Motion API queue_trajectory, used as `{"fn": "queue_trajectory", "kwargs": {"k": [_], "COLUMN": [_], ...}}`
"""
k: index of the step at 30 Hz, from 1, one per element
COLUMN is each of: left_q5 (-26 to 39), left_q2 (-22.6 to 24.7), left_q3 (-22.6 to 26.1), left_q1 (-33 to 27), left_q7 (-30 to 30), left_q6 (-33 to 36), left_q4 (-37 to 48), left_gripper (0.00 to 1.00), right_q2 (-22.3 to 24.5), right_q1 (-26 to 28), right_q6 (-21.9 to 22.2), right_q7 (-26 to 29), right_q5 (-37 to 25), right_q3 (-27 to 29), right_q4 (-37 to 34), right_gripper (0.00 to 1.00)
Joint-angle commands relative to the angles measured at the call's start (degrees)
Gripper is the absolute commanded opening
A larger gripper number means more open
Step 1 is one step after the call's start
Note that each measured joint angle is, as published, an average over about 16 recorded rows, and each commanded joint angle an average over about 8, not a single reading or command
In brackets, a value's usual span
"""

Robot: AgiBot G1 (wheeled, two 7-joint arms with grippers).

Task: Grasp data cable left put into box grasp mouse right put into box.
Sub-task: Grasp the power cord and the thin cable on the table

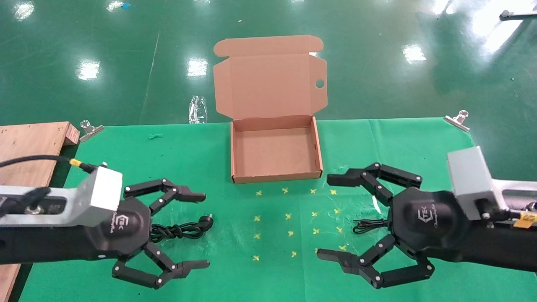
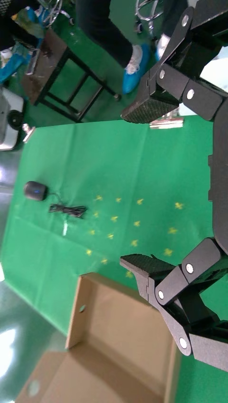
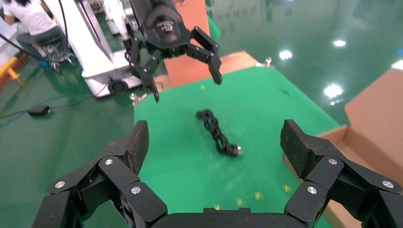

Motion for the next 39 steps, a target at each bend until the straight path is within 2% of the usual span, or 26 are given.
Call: {"fn": "queue_trajectory", "kwargs": {"k": [1, 7, 11, 17, 27, 32, 39], "left_q5": [0.98, 10.35, 16.95, 27.95, 44.54, 49.64, 52.56], "left_q2": [0.06, 0.41, 1.63, 5.24, 11.05, 12.99, 14.02], "left_q3": [0.47, 3.43, 5.91, 10.07, 14.15, 15.45, 16.28], "left_q1": [-0.10, -1.60, -3.21, -5.10, -5.11, -4.39, -4.14], "left_q7": [0.05, -0.43, -0.85, -2.76, -10.49, -13.42, -15.10], "left_q6": [0.08, -1.78, -2.15, -3.88, -12.13, -14.49, -15.19], "left_q4": [-0.14, -2.68, -3.39, -3.19, -2.42, -1.65, -1.35], "left_gripper": [1.00, 1.00, 1.00, 1.00, 1.00, 1.00, 1.00], "right_q2": [0.34, 3.40, 4.78, 5.71, 7.67, 8.48, 8.94], "right_q1": [0.06, -0.04, -1.14, -5.38, -9.68, -10.32, -10.71], "right_q6": [0.15, 2.33, 3.66, 5.29, 6.07, 6.25, 7.08], "right_q7": [-0.05, 2.94, 4.00, 2.14, -1.27, -1.69, -1.47], "right_q5": [-0.92, -8.01, -10.59, -9.12, -6.28, -6.04, -7.91], "right_q3": [-0.25, -2.37, -3.12, -2.47, -0.77, -0.39, -0.90], "right_q4": [0.10, 1.54, 2.50, 3.38, 4.10, 3.96, 4.53], "right_gripper": [1.00, 1.00, 1.00, 1.00, 1.00, 1.00, 1.00]}}
